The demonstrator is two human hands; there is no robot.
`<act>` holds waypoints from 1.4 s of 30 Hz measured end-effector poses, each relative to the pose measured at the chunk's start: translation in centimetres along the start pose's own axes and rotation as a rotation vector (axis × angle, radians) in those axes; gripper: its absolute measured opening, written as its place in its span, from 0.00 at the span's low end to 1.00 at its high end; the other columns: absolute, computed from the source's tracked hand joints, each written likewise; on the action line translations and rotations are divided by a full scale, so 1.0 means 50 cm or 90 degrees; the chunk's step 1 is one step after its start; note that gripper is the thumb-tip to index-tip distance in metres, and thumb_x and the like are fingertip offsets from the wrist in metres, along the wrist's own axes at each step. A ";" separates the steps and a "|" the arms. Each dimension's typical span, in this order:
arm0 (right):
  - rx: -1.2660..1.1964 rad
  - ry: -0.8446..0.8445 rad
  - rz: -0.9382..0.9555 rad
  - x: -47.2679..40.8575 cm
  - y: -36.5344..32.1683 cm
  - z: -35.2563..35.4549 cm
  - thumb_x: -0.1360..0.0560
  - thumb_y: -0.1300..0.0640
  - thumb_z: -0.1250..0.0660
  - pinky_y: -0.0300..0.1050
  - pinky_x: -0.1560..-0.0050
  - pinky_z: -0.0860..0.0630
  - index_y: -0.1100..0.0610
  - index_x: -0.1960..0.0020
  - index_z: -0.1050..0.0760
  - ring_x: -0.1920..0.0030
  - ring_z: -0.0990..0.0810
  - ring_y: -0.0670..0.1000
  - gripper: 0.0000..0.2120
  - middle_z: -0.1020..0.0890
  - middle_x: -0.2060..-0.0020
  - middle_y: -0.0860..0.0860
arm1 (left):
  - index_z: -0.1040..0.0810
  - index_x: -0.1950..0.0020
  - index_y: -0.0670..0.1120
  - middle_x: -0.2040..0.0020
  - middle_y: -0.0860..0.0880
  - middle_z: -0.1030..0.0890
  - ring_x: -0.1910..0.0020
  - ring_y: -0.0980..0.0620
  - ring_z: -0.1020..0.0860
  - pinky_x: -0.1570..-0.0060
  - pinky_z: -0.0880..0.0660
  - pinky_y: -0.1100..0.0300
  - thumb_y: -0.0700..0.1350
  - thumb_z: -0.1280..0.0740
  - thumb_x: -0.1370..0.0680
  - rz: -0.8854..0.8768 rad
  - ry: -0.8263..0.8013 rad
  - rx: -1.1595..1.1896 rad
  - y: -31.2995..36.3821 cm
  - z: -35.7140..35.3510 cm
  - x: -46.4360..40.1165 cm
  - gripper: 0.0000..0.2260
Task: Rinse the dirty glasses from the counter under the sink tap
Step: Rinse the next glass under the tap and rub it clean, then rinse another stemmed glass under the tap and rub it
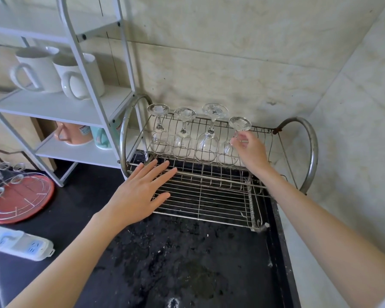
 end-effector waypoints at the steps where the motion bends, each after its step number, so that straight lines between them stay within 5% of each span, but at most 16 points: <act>1: 0.006 -0.015 -0.008 0.008 -0.001 0.001 0.22 0.50 0.38 0.41 0.42 0.32 0.59 0.32 0.33 0.39 0.26 0.51 0.21 0.26 0.36 0.53 | 0.57 0.27 0.60 0.25 0.56 0.53 0.27 0.56 0.59 0.30 0.64 0.58 0.65 0.62 0.29 -0.003 -0.005 -0.004 0.001 0.000 0.001 0.30; 7: 0.085 -0.055 -0.010 0.095 -0.019 0.016 0.20 0.48 0.42 0.47 0.31 0.38 0.59 0.26 0.42 0.29 0.35 0.52 0.27 0.34 0.29 0.54 | 0.58 0.25 0.57 0.23 0.54 0.57 0.25 0.52 0.60 0.28 0.63 0.55 0.59 0.49 0.20 0.012 -0.071 -0.051 0.008 0.013 -0.003 0.27; 14: 0.222 -0.098 0.121 0.259 -0.125 -0.012 0.21 0.45 0.43 0.44 0.29 0.45 0.52 0.24 0.47 0.26 0.43 0.49 0.29 0.41 0.25 0.50 | 0.57 0.24 0.55 0.23 0.50 0.57 0.24 0.49 0.59 0.27 0.59 0.50 0.57 0.49 0.19 0.028 -0.028 -0.076 0.033 0.040 0.071 0.27; 19: 0.252 -0.159 0.231 0.438 -0.227 -0.099 0.21 0.44 0.44 0.39 0.29 0.53 0.51 0.23 0.49 0.25 0.48 0.47 0.29 0.45 0.24 0.49 | 0.52 0.24 0.54 0.23 0.50 0.49 0.24 0.48 0.52 0.27 0.53 0.49 0.57 0.49 0.20 0.111 0.053 -0.001 0.020 0.049 0.287 0.26; 25: 0.221 -0.266 0.377 0.668 -0.356 -0.280 0.20 0.44 0.45 0.45 0.25 0.51 0.52 0.24 0.47 0.25 0.47 0.48 0.29 0.44 0.24 0.49 | 0.32 0.30 0.48 0.33 0.43 0.27 0.34 0.40 0.29 0.40 0.30 0.40 0.57 0.48 0.24 0.229 0.055 -0.043 -0.062 0.044 0.629 0.25; 38: 0.088 -0.488 0.642 0.960 -0.710 -0.639 0.21 0.47 0.40 0.53 0.26 0.47 0.55 0.25 0.41 0.26 0.42 0.51 0.27 0.38 0.26 0.52 | 0.30 0.31 0.47 0.32 0.41 0.28 0.32 0.36 0.32 0.40 0.34 0.36 0.59 0.48 0.24 0.656 0.112 -0.021 -0.227 0.091 1.223 0.27; 42: 0.080 -0.500 0.722 0.986 -0.814 -0.756 0.23 0.42 0.45 0.51 0.26 0.48 0.55 0.26 0.40 0.26 0.41 0.52 0.29 0.37 0.27 0.53 | 0.35 0.27 0.50 0.27 0.45 0.34 0.27 0.41 0.41 0.31 0.45 0.43 0.61 0.52 0.25 0.737 0.171 -0.044 -0.313 0.127 1.313 0.29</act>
Point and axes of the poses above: each hand's wrist, its own x-axis away from the middle knuckle, its own z-axis out of the back of the hand, y = z × x, the point moved 3 cm from there along -x, towards the middle knuckle
